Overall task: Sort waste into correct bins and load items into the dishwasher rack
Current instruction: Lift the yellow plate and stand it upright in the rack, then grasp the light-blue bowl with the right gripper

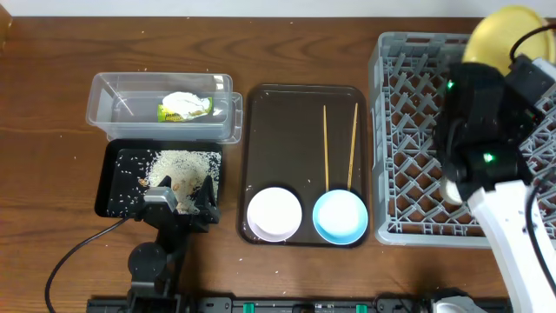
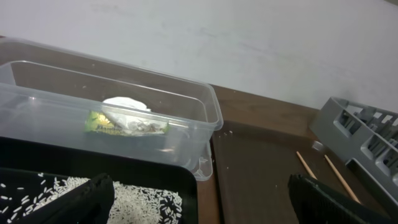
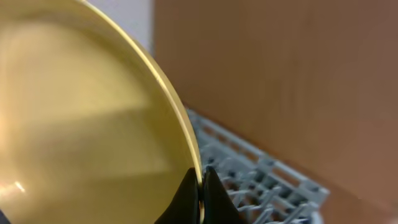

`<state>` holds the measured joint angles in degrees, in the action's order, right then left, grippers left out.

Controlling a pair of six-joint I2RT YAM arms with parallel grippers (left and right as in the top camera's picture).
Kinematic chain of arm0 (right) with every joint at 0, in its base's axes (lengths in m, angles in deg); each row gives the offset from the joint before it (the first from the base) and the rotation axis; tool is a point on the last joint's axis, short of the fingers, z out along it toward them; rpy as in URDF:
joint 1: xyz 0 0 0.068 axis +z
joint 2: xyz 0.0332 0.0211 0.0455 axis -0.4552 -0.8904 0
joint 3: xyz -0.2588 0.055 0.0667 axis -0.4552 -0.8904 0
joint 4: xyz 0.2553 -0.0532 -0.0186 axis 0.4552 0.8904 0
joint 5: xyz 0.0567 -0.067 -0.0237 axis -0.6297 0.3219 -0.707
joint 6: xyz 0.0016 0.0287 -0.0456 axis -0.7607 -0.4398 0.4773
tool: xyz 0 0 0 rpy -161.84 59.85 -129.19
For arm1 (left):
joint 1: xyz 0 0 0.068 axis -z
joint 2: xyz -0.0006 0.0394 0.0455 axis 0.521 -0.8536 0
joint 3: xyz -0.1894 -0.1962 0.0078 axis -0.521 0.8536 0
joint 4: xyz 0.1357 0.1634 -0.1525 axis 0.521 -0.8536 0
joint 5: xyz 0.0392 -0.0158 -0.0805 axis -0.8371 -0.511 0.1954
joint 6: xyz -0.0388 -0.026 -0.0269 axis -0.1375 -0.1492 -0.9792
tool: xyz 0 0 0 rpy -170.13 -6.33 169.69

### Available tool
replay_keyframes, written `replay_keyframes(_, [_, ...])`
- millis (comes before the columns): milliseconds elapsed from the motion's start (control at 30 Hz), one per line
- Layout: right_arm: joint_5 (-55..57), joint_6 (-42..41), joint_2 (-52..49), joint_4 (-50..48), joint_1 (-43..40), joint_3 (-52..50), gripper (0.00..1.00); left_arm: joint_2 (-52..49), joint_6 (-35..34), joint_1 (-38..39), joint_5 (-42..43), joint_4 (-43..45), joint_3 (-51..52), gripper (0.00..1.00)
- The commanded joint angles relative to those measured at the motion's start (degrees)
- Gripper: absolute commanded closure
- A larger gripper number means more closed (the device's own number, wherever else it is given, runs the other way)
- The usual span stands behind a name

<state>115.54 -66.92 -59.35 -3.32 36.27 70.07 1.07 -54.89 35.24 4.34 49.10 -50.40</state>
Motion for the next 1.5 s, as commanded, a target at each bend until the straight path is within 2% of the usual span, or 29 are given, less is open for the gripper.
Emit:
replay_keyframes(0, [5.92, 5.75, -5.25, -3.56, -3.96, 0.52, 0.99, 0.39, 0.92, -0.28, 0.83, -1.77, 0.92, 0.08])
replay_keyframes(133, [4.81, 12.13, -12.55, -8.22, -6.54, 0.52, 0.99, 0.39, 0.92, -0.28, 0.83, -1.77, 0.92, 0.08])
replay_keyframes(367, [-1.01, 13.49, -20.74, -8.48, -4.28, 0.52, 0.99, 0.39, 0.92, -0.28, 0.83, -1.77, 0.92, 0.08])
replay_keyframes(400, [-0.96, 13.73, -21.27, -8.59, -3.54, 0.52, 0.95, 0.39, 0.92, -0.28, 0.83, -1.77, 0.92, 0.08])
replay_keyframes(467, [-0.96, 15.96, -21.62, -9.33, -2.08, 0.52, 0.57, 0.39, 0.92, -0.28, 0.83, -1.77, 0.92, 0.08])
replay_keyframes(500, [-0.94, 17.81, -21.53, -9.92, -0.98, 0.52, 0.43, 0.39, 0.92, -0.28, 0.83, -1.77, 0.92, 0.08])
replay_keyframes(600, [-1.81, 21.99, -20.24, -10.69, 3.52, 0.81, 0.26, 0.39, 0.92, -0.28, 0.83, -1.77, 0.92, 0.08])
replay_keyframes(667, [-7.63, 25.0, -18.6, -8.57, 7.78, 0.85, 0.2, 0.39, 0.92, -0.28, 0.83, -1.79, 0.92, 0.08])
replay_keyframes(867, [-43.8, 26.95, -13.35, 5.97, 18.32, 0.9, 0.13, 0.39, 0.92, -0.28, 0.83, -1.77, 0.92, 0.08])
replay_keyframes(933, [-57.0, 27.19, -12.96, 11.17, 19.39, 0.9, 0.14, 0.39, 0.92, -0.28, 0.83, -1.77, 0.92, 0.08])
replay_keyframes(1067, [-77.33, 29.75, -13.86, 19.93, 19.34, 0.83, 0.25, 0.39, 0.92, -0.28, 0.83, -1.79, 0.92, 0.08])
replay_keyframes(1133, [-80.94, 30.45, -14.49, 22.73, 19.34, 0.76, 0.23, 0.39, 0.92, -0.28, 0.83, -1.79, 0.92, 0.08])
replay_keyframes(1333, [-82.23, 33.88, -16.26, 32.57, 19.85, 0.63, 0.23, 0.39, 0.92, -0.28, 0.83, -1.79, 0.92, 0.08])
replay_keyframes(1467, [-79.38, 35.3, -19.3, 35.89, 21.2, 0.46, 0.24, 0.39, 0.92, -0.28, 0.83, -1.77, 0.92, 0.08])
